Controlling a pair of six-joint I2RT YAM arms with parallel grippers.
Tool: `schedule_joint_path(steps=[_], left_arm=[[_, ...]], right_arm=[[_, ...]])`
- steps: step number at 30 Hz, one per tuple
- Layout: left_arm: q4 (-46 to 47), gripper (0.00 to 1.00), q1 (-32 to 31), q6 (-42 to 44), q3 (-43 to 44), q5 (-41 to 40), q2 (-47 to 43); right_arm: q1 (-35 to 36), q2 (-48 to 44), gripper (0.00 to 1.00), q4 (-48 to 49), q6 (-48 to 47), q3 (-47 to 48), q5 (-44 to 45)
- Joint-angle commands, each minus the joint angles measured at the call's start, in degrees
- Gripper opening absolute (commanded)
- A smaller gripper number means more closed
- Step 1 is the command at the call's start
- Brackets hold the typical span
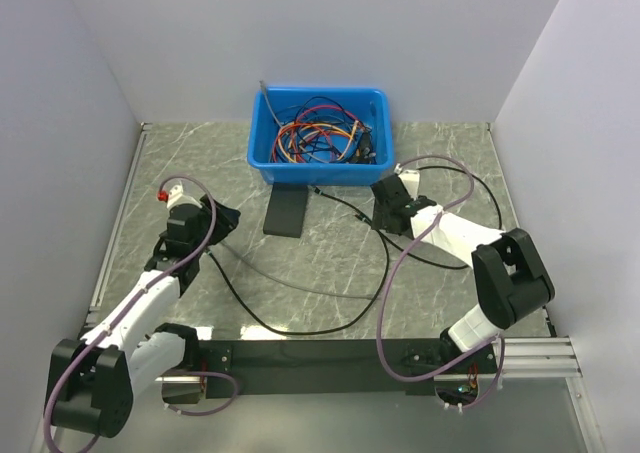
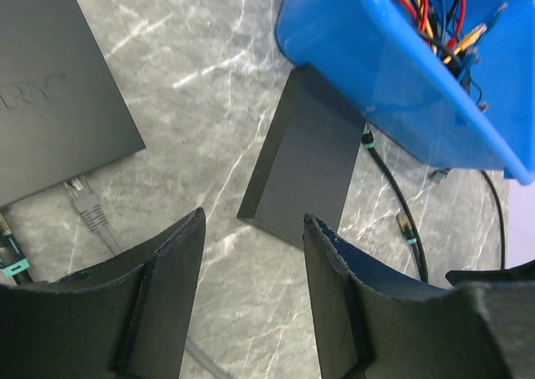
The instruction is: Insert the plug into the switch port
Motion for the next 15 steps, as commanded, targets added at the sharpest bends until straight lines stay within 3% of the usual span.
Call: schedule_joint_path(steps=[1, 15], left_arm=[[2.5, 0.56, -1.0, -0.6, -0.9, -0.4, 0.6], [3.4, 0.56, -3.1, -1.1, -1.1, -1.3, 2.1]], right_arm=[[-1.4, -0.7, 0.82, -5.3, 1.6, 1.8, 5.0], [-3.6, 2.7, 0.81, -8.5, -3.3, 3.1, -4.9]])
